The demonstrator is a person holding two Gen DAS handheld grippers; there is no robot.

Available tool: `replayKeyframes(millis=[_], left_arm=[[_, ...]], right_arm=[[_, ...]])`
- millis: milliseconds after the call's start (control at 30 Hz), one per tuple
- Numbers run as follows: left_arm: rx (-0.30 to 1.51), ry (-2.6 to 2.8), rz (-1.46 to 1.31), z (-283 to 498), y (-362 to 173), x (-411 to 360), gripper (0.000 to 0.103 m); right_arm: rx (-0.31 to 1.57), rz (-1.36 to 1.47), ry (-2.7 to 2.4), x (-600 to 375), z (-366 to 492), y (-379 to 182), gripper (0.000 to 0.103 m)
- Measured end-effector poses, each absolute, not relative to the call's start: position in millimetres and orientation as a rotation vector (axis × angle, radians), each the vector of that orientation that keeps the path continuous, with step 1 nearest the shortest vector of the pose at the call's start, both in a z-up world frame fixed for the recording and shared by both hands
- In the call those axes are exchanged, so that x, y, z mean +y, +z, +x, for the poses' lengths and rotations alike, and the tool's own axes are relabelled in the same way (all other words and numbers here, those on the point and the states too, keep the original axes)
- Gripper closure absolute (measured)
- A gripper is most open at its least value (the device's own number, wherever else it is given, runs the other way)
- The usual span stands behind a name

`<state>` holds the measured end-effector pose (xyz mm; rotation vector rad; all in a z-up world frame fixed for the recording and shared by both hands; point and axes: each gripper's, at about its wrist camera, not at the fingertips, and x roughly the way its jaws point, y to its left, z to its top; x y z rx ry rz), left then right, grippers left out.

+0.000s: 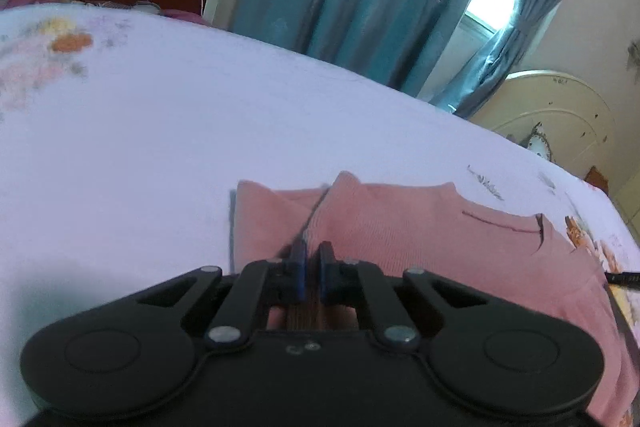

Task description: Fold small clothes

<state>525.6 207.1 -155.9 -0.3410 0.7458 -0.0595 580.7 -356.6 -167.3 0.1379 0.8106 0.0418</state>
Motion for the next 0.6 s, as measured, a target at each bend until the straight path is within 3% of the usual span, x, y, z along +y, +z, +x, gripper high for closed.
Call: replayKeyframes(millis=[67, 167, 233, 267, 300, 367, 400, 600], left_arm=[[0.756, -0.050, -0.315, 526, -148, 207, 0.078], [0.667, -0.026, -0.240, 505, -121, 198, 0.064], [0.654, -0.128, -0.258, 497, -112, 180, 0.064], [0.682, -0.197, -0.251, 497, -113, 162, 0.064], [0.714, -0.263, -0.214, 498, -115, 141, 0.064], [0.749, -0.369, -0.141, 497, -120, 100, 0.065], [0.764, -0.401, -0.124, 497, -123, 86, 0.066], [0.793, -0.403, -0.046, 507, -138, 57, 0.065]], right_arm=[[0.786, 0.169, 0.037, -361, 576, -164, 0.103], [0.662, 0.138, 0.029, -352, 551, -137, 0.097], [0.641, 0.124, 0.137, -332, 535, -124, 0.037], [0.642, 0.108, 0.204, -318, 530, -121, 0.036], [0.651, 0.089, 0.270, -301, 525, -121, 0.037], [0.677, 0.050, 0.388, -265, 518, -124, 0.066], [0.696, 0.008, 0.438, -246, 516, -127, 0.089], [0.746, -0.190, 0.534, -179, 509, -150, 0.091]])
